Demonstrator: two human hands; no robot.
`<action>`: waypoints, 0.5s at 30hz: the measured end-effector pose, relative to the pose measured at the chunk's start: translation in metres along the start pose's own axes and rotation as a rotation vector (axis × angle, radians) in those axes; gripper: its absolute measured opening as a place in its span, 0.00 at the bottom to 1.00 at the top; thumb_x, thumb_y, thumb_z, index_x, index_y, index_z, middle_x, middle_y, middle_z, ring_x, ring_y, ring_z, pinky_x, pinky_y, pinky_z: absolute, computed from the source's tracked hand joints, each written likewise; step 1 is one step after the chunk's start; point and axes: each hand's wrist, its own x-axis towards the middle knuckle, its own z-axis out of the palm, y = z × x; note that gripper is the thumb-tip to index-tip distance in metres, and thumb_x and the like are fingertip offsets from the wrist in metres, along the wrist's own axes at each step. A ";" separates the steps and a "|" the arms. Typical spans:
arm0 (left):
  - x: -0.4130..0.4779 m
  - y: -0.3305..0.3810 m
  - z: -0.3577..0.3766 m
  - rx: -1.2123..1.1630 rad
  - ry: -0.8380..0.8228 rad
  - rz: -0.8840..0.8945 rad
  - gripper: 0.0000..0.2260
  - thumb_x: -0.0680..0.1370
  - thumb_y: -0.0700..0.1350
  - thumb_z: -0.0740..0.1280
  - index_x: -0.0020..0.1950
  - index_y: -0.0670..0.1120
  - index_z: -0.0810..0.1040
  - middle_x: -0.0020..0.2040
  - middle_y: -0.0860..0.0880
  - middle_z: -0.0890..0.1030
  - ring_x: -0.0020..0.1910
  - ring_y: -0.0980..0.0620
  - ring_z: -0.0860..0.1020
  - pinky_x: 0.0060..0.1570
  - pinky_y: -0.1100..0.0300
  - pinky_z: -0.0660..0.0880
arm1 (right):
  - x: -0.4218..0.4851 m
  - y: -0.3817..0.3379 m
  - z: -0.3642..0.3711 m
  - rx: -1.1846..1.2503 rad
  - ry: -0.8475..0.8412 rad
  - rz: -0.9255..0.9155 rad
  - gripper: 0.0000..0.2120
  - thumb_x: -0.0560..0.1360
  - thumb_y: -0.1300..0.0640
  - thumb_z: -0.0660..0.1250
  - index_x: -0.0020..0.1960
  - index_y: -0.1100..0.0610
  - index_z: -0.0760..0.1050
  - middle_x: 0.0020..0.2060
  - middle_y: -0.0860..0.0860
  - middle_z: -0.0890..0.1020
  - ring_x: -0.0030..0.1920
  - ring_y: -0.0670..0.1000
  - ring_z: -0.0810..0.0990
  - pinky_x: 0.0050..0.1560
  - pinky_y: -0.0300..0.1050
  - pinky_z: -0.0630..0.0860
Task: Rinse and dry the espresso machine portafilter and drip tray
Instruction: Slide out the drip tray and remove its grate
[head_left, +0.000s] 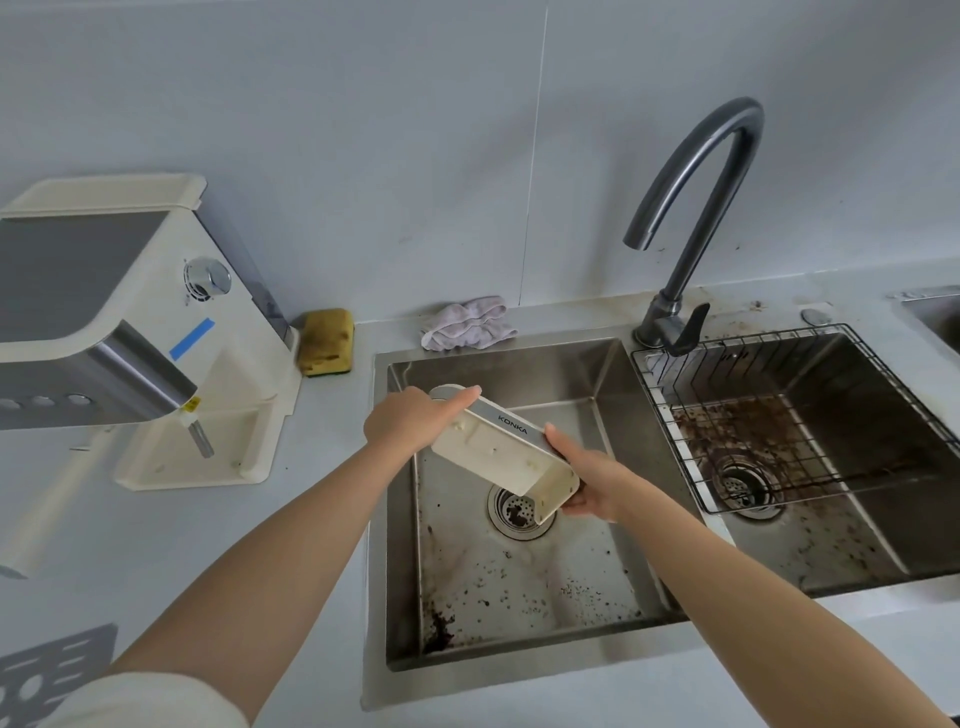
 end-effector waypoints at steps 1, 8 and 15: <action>0.000 0.000 0.001 0.003 -0.004 -0.004 0.31 0.70 0.74 0.53 0.32 0.45 0.69 0.31 0.49 0.73 0.38 0.48 0.76 0.34 0.61 0.67 | 0.000 0.000 0.000 -0.007 -0.006 0.007 0.30 0.71 0.34 0.60 0.59 0.58 0.73 0.51 0.57 0.80 0.51 0.56 0.78 0.53 0.49 0.72; -0.003 -0.002 0.003 -0.058 -0.006 -0.011 0.34 0.71 0.72 0.54 0.47 0.42 0.76 0.39 0.48 0.76 0.44 0.47 0.76 0.40 0.59 0.68 | -0.001 0.000 -0.001 -0.047 -0.003 -0.022 0.26 0.73 0.35 0.59 0.54 0.58 0.73 0.47 0.55 0.80 0.50 0.55 0.78 0.52 0.48 0.72; -0.003 -0.018 0.006 -0.365 -0.134 0.136 0.32 0.73 0.65 0.61 0.68 0.43 0.69 0.63 0.46 0.75 0.61 0.46 0.74 0.58 0.56 0.71 | -0.003 -0.011 -0.011 -0.134 0.106 -0.268 0.29 0.63 0.32 0.68 0.48 0.56 0.75 0.45 0.52 0.79 0.46 0.51 0.75 0.53 0.45 0.71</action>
